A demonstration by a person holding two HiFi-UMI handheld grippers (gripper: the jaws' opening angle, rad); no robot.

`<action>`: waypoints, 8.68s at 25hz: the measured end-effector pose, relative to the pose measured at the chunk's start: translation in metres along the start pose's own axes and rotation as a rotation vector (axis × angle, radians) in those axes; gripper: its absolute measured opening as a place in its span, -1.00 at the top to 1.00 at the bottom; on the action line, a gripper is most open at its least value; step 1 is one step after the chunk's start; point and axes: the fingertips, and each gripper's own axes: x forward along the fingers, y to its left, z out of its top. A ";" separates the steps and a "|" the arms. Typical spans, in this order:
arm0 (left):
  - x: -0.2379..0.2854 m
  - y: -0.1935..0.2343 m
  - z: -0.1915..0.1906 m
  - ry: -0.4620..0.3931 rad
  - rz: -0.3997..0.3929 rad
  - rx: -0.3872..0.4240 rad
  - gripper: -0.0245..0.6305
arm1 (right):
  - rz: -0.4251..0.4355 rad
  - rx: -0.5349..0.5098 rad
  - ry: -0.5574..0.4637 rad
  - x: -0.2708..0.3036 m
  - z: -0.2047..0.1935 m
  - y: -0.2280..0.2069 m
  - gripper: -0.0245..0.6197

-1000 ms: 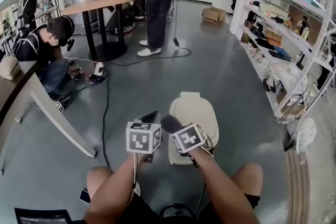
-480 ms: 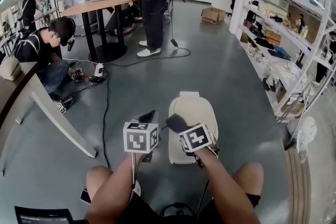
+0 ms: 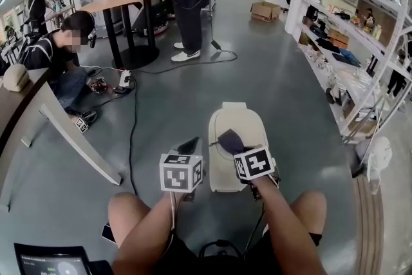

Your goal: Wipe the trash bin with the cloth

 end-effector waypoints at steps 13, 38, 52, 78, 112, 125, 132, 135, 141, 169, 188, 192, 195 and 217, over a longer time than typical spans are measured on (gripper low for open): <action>-0.003 -0.019 -0.012 0.021 0.003 0.125 0.93 | -0.082 0.086 -0.067 -0.019 -0.033 -0.051 0.64; -0.017 -0.026 -0.019 -0.078 0.032 0.047 0.93 | -0.062 0.149 -0.397 -0.063 -0.021 -0.026 0.64; -0.048 -0.025 -0.059 -0.130 0.047 0.069 0.93 | -0.047 0.089 -0.485 -0.057 -0.041 0.065 0.64; -0.041 0.011 -0.098 -0.098 0.107 -0.034 0.93 | 0.063 0.013 -0.362 0.035 -0.061 0.123 0.63; 0.009 -0.026 -0.149 0.067 0.045 -0.002 0.93 | 0.010 0.162 -0.377 0.018 -0.119 0.049 0.64; 0.019 -0.044 -0.159 0.108 0.016 0.037 0.93 | -0.077 0.206 -0.351 0.013 -0.135 0.011 0.63; 0.026 -0.051 -0.163 0.121 0.002 0.049 0.93 | -0.099 0.230 -0.353 0.011 -0.141 -0.004 0.63; 0.029 -0.054 -0.165 0.129 -0.005 0.044 0.93 | -0.120 0.243 -0.348 0.008 -0.145 -0.014 0.64; 0.035 -0.059 -0.165 0.137 -0.021 0.050 0.93 | -0.138 0.253 -0.333 0.012 -0.151 -0.026 0.64; 0.031 -0.044 -0.192 0.199 -0.001 0.033 0.93 | -0.250 0.215 -0.233 -0.002 -0.195 -0.042 0.64; 0.005 0.005 -0.208 0.205 0.044 -0.017 0.93 | -0.014 -0.047 -0.209 0.064 -0.141 0.092 0.64; 0.006 0.008 -0.208 0.208 0.050 -0.022 0.93 | -0.011 -0.051 -0.189 0.077 -0.136 0.099 0.64; 0.008 0.007 -0.207 0.209 0.045 -0.006 0.93 | -0.019 -0.044 -0.181 0.082 -0.136 0.095 0.64; 0.040 -0.036 -0.216 0.262 -0.019 0.044 0.93 | -0.098 0.051 -0.173 0.066 -0.166 0.029 0.63</action>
